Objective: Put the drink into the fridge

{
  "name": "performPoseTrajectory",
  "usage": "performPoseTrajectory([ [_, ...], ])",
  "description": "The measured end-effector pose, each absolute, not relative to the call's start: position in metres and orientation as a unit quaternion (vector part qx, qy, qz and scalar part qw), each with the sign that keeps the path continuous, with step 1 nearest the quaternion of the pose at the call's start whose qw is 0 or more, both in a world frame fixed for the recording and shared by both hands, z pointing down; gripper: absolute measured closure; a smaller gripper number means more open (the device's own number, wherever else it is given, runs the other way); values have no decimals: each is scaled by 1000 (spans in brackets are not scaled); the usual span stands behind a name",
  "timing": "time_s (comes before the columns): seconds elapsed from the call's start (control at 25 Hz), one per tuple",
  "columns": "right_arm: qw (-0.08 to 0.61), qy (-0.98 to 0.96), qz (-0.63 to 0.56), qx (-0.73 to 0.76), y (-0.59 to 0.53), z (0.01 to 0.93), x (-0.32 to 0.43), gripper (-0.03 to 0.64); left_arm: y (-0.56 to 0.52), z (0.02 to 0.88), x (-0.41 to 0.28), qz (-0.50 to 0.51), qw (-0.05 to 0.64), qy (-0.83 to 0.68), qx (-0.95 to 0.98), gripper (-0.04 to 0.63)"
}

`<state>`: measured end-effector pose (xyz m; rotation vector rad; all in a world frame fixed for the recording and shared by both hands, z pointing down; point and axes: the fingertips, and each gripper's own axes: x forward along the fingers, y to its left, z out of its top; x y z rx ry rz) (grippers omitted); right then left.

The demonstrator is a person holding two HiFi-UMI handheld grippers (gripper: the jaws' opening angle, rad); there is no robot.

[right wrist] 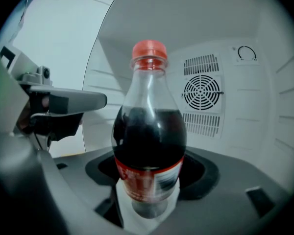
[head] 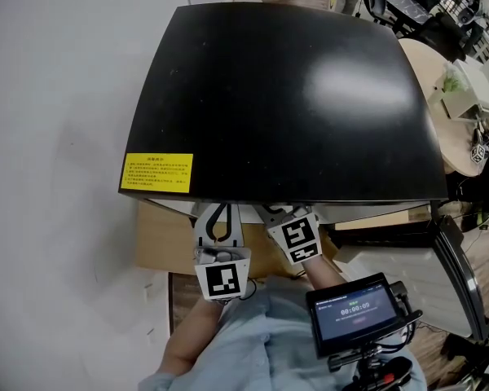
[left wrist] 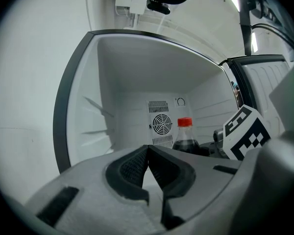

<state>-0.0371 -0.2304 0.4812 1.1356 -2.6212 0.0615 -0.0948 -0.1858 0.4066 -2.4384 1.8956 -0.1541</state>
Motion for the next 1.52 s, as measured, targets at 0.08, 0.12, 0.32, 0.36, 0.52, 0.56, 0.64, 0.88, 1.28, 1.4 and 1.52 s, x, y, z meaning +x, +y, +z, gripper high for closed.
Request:
performPoseTrajectory([
  [0.08,143,-908,24,392,-231,485,-36,306,-186,408,-94,-53,23,613,-788,586],
  [0.12,144,-909,26,391,-231,487,-36,305,-186,409,-94,-54,22,613,-788,586],
  [0.32,146,-910,33,387,-233,497,-36,305,-187,414,-95,-60,17,617,-784,586],
  [0.36,145,-910,34,386,-234,498,-36,305,-187,414,-95,-61,17,618,-784,586],
  [0.52,142,-911,36,385,-237,497,-35,305,-189,416,-95,-65,14,620,-782,586],
  [0.56,142,-911,36,385,-238,497,-35,305,-189,416,-95,-66,14,620,-781,586],
  [0.64,140,-913,35,382,-238,497,-35,302,-190,416,-95,-66,14,621,-781,586],
  [0.88,135,-913,26,384,-235,499,-36,291,-191,413,-94,-64,18,620,-781,586],
  [1.28,130,-908,22,398,-229,489,-26,238,-184,408,-92,-65,26,619,-782,586],
  [1.4,126,-906,16,404,-224,484,-23,236,-180,407,-92,-66,28,620,-781,586],
  [1.52,122,-903,13,412,-214,476,-17,235,-175,406,-92,-65,27,623,-779,586],
])
